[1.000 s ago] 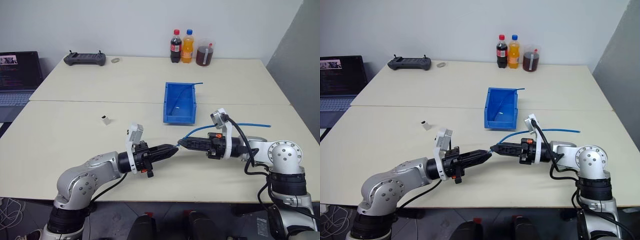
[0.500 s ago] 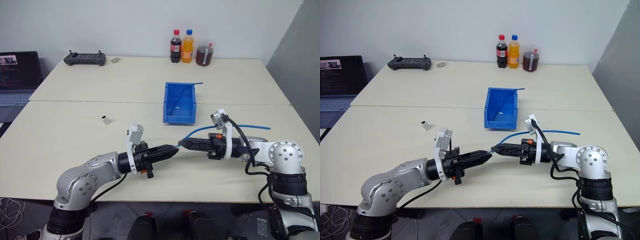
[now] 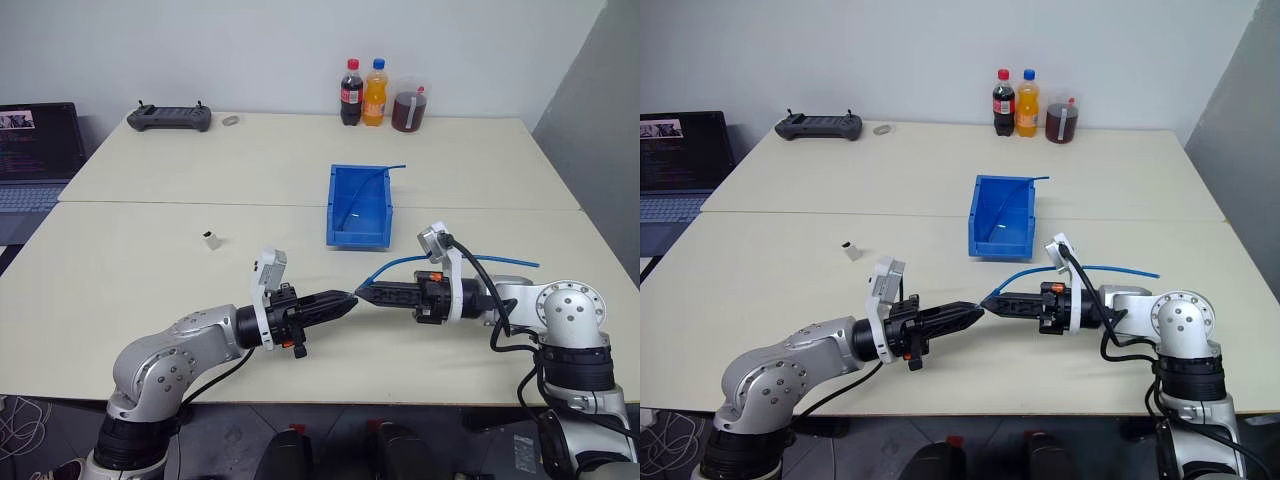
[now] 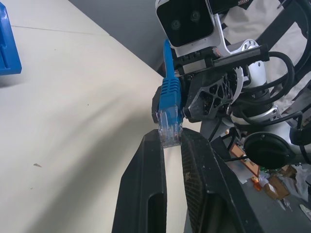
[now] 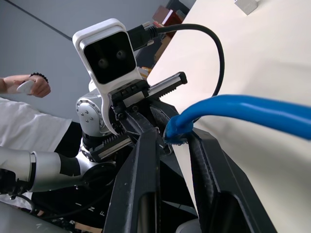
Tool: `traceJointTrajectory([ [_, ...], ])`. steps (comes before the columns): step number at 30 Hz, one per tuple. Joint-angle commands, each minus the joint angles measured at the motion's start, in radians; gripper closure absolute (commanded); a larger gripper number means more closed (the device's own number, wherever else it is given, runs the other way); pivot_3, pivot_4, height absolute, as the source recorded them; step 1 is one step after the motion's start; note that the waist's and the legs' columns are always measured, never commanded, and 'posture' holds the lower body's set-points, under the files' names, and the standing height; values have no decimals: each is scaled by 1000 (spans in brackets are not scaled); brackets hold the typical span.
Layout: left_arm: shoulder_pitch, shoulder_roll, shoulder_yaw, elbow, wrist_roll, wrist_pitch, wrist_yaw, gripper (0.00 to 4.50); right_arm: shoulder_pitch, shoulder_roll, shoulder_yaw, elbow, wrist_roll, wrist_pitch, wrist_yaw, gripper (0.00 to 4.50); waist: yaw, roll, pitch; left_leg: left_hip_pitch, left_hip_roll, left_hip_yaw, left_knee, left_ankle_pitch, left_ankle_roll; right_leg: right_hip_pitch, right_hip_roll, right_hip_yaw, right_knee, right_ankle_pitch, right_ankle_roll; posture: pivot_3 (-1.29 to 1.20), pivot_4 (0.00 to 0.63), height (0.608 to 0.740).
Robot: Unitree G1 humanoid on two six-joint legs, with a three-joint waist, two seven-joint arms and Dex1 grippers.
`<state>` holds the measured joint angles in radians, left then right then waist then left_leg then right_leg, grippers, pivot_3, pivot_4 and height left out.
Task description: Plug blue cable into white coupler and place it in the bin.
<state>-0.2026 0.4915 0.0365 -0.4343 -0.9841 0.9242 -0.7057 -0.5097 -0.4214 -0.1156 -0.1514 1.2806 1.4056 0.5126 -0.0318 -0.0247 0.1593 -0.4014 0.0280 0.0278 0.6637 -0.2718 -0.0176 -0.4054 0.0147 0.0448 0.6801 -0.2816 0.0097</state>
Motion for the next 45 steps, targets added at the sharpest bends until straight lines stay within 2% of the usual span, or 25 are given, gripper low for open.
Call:
traceJointTrajectory([
  [1, -10, 3, 13, -22, -8, -13, 5, 4323, -7, 4, -7, -25, 32, -7, 15, 3592, 0, 0, 0, 0, 0, 0, 0, 0, 0, 0, 0, 0, 0, 0, 0, 0, 150, 740],
  [4, -8, 4, 12, -24, -9, -13, 4, 4323, -12, 5, -13, -13, 29, -11, 12, 3592, 0, 0, 0, 0, 0, 0, 0, 0, 0, 0, 0, 0, 0, 0, 0, 0, 150, 740],
  [5, -7, 4, 11, -25, -8, -13, 4, 4323, -11, 4, -13, -10, 25, -13, 13, 3939, 0, 0, 0, 0, 0, 0, 0, 0, 0, 0, 0, 0, 0, 0, 0, 0, 150, 740],
  [7, -5, 4, 10, -27, -8, -13, 4, 4323, -11, 2, -15, -4, 20, -15, 13, 4255, 0, 0, 0, 0, 0, 0, 0, 0, 0, 0, 0, 0, 0, 0, 0, 0, 150, 740],
  [20, 13, 12, 12, -42, -2, -23, -2, 4323, -17, 0, -16, -6, 16, -20, 15, 4251, 0, 0, 0, 0, 0, 0, 0, 0, 0, 0, 0, 0, 0, 0, 0, 0, 150, 740],
  [23, 18, 22, 24, -45, -23, -19, -14, 3504, -16, -7, -14, -14, 5, -27, 20, 4251, 0, 0, 0, 0, 0, 0, 0, 0, 0, 0, 0, 0, 0, 0, 0, 0, 150, 740],
  [28, 29, 45, 54, -59, -60, -12, -11, 2498, -22, -22, -9, -9, -10, -40, 33, 4251, 0, 0, 0, 0, 0, 0, -1, 0, 0, 0, 0, 0, 0, 0, 0, 0, 150, 740],
  [35, 109, 74, 160, -118, -149, -3, 77, 1182, -59, -34, 10, 9, -74, -94, 77, 4251, -2, 0, 1, 0, 0, 0, -1, 0, 0, -1, 0, 0, -1, 0, 0, 0, 150, 740],
  [40, 190, 51, 217, -149, -57, -78, 203, 79, -67, -55, 30, 8, -131, -135, 124, 4251, 0, 0, 1, 0, 1, 0, -1, 0, 0, -1, 0, 0, -1, 0, 0, 0, 150, 740],
  [41, 202, 46, 221, -154, -38, -91, 224, 11, -68, -59, 30, 8, -136, -138, 133, 4251, 0, 0, 1, 0, 0, 0, -1, 0, 0, -1, -1, 0, -1, 0, 0, 0, 150, 740],
  [45, 267, 0, 186, -147, 200, -209, 378, 11, -97, -75, 42, 27, -166, -151, 178, 4251, 1, 0, 1, 0, 0, 1, -1, 0, 0, -1, -1, 1, -1, 0, 0, 0, 150, 740],
])
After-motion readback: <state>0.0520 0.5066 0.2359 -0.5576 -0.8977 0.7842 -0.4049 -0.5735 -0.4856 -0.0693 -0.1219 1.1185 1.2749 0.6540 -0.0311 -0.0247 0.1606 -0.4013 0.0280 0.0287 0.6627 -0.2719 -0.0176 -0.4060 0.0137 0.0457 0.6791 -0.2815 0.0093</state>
